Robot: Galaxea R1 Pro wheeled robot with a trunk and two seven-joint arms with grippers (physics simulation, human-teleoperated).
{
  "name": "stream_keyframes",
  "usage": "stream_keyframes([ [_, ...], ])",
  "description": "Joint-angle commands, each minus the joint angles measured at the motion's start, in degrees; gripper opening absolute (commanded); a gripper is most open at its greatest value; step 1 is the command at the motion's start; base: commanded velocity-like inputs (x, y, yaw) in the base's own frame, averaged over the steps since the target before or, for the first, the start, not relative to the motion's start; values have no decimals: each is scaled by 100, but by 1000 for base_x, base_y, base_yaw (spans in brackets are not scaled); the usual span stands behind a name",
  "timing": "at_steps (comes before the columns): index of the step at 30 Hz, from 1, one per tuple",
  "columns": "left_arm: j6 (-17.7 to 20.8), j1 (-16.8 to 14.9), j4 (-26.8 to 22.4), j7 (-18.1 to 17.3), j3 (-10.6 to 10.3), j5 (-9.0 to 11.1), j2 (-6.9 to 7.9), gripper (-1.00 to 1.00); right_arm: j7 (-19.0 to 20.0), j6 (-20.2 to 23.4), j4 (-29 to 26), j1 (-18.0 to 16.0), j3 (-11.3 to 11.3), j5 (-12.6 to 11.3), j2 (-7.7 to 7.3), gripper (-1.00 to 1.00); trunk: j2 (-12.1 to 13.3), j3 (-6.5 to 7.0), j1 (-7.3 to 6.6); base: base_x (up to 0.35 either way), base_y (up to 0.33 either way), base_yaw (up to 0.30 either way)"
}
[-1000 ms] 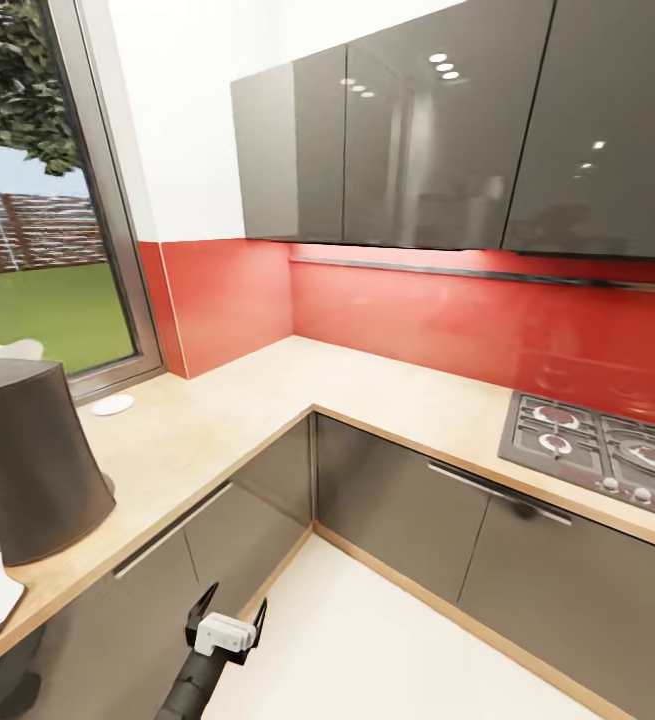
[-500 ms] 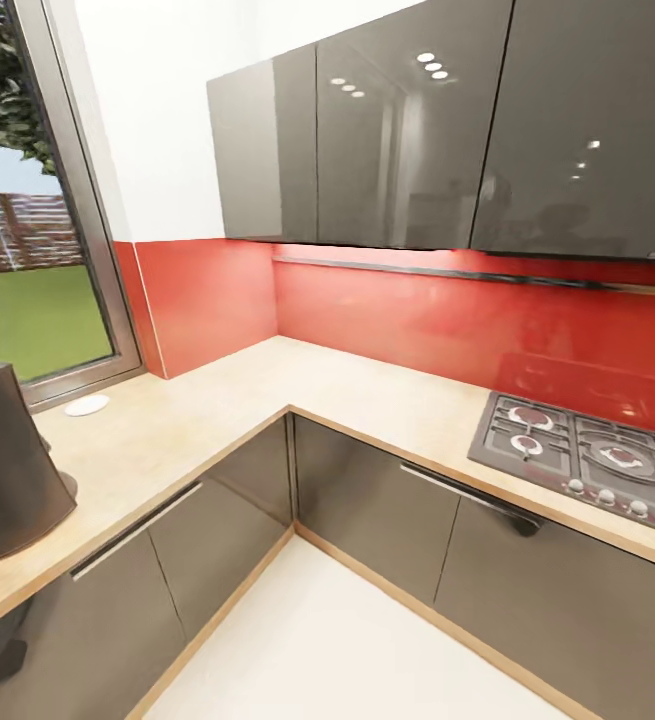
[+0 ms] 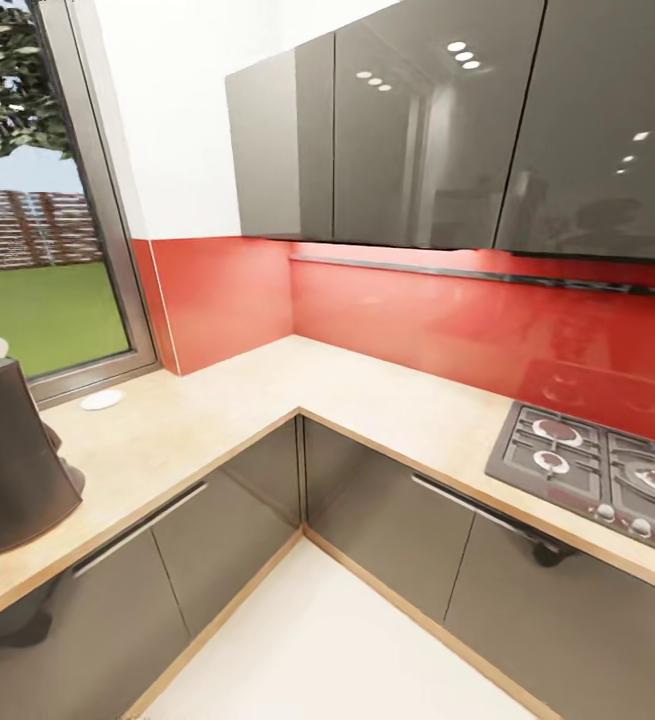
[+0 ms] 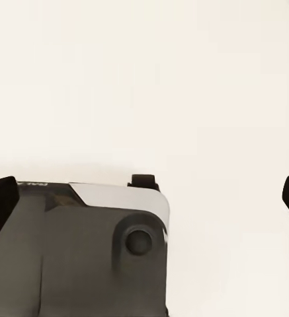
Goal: Set up a coffee station on the kitchen countertop: keep the coffee maker on the countertop, move the bottle of coffee from the kitchen shelf to the counter next to the coffee maker, place a paper coffee filter on top of the coffee maker, put the saucer next to the coffee maker with the coffee cup on the saucer, and place the electric kettle next to the coffee maker.
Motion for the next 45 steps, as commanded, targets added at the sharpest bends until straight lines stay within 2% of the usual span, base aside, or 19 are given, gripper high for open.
stream_keyframes([
  [1, 96, 32, 105, 16, 18, -58, 0, 100, -23, -7, 2, -4, 48, -50, -16, 100, -13, -17, 4, 3, -1, 240],
  [4, 320, 66, 208, 31, 46, 4, 34, 100, -12, 3, -2, -5, 38, -56, -33, 100, -13, -32, 4, 1, 0, 240],
  [7, 426, 74, 226, -7, 187, 310, 59, 100, 0, 11, -6, -5, 36, -55, -37, 100, -13, -47, 4, 0, 0, 240],
  [8, 433, 74, 227, -22, 196, 348, 55, 100, 1, 13, -6, -4, 39, -53, -37, 100, -13, -52, 4, 0, 0, 240],
  [21, 432, 84, 231, -42, 220, 430, 19, 100, 15, 30, 0, -6, 49, -49, -50, 100, -13, -119, 4, 0, 0, 240],
  [23, 417, 84, 235, -41, 225, 433, 11, 100, 18, 35, 1, -4, 52, -43, -123, 100, -13, -129, 4, 0, 0, 240],
  [25, 411, 84, 237, -40, 228, 435, 2, 100, 91, 38, 15, -2, 71, -38, -289, 100, -13, -140, 4, 0, 0, 240],
  [26, 403, 84, 238, -40, 229, 439, -1, 100, 280, 40, 147, -2, 83, -25, -435, 100, -13, -145, 4, 0, 0, 240],
  [27, 402, 84, 238, -40, 229, 440, -3, 100, 411, 38, 317, -2, 87, -21, -513, 100, -13, -151, 4, 0, 0, 240],
  [29, 402, 84, 238, -41, 229, 437, -3, 100, 696, 33, 585, -1, 90, -15, -636, 100, -13, -162, 4, 0, 0, 239],
  [33, 412, 89, 244, -40, 235, 436, 8, 100, 1097, 31, 743, -1, 136, 2, -842, 100, -13, -184, 4, 0, 0, 235],
  [45, 407, 93, 240, -32, 241, 444, -6, 100, 1171, 39, 767, -1, 171, 4, -827, 100, -13, -250, 4, 0, 0, 234],
])
